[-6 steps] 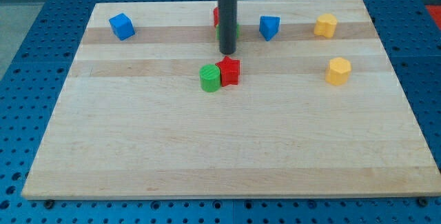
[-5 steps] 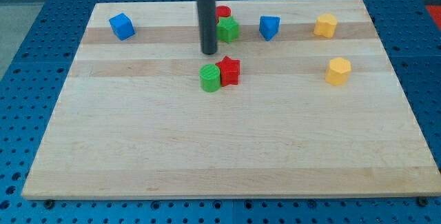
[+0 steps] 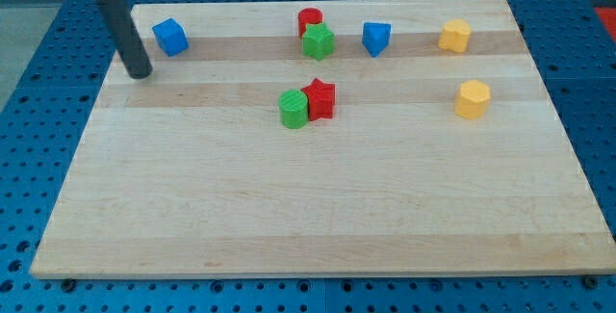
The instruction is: Push the blue cube into the green star
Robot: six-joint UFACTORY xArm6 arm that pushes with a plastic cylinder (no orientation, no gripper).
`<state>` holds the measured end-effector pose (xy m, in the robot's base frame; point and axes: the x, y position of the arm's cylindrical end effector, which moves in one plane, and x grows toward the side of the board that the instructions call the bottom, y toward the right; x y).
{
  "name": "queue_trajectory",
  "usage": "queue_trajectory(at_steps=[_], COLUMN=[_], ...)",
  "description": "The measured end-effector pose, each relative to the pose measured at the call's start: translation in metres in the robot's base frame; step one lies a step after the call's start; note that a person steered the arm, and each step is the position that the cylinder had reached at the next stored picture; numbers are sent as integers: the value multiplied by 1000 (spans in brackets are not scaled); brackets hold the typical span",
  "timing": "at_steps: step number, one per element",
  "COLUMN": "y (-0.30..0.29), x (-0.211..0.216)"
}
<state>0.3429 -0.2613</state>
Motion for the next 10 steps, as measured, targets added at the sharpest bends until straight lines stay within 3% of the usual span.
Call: queue_trajectory(at_steps=[1,2,3,4,7,10], y=[0,0,1,46,226,223], x=[-58,-65,-65,-65,-65,-55])
